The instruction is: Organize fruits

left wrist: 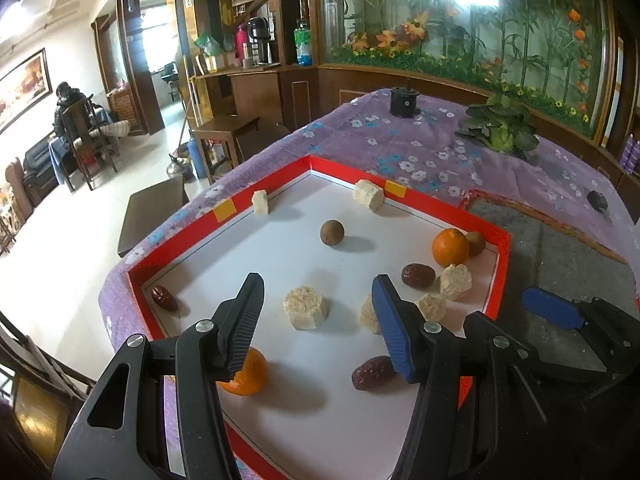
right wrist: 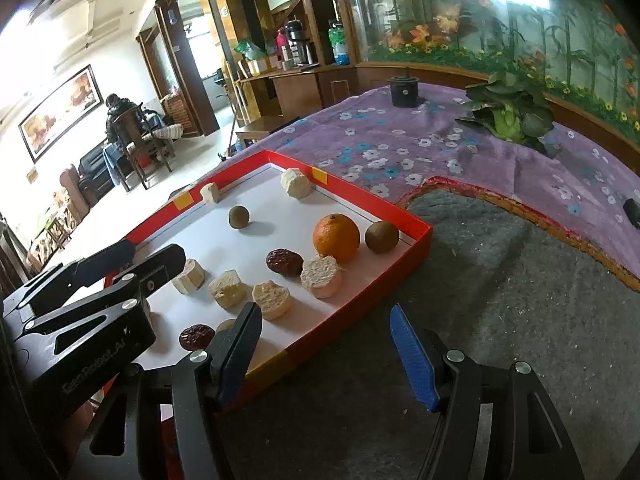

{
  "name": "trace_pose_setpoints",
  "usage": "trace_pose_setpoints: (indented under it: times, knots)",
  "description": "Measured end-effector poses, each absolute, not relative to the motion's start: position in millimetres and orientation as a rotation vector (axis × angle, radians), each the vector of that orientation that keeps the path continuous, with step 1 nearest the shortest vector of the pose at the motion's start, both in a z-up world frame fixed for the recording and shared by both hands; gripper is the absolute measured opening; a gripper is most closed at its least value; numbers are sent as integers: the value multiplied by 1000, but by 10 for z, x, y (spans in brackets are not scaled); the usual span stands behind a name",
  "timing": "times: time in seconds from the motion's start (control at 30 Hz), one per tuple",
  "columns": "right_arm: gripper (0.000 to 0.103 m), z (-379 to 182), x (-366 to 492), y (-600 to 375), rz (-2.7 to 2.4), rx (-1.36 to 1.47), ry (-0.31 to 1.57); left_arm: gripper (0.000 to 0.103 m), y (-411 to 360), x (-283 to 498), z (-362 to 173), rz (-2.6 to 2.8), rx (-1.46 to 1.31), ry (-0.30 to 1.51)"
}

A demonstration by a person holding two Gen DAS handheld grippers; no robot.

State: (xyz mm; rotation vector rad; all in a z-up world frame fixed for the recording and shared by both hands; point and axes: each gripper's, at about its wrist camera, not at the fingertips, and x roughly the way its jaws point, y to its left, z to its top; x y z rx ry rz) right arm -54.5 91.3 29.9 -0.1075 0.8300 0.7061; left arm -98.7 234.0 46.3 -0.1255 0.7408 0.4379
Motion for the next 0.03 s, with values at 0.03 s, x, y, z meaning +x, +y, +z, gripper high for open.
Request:
trace_pose_setpoints:
  times: [0.03]
  knots:
    - [65, 302, -547, 912, 705, -112, 827, 57, 2341, -981, 463, 435, -127, 746]
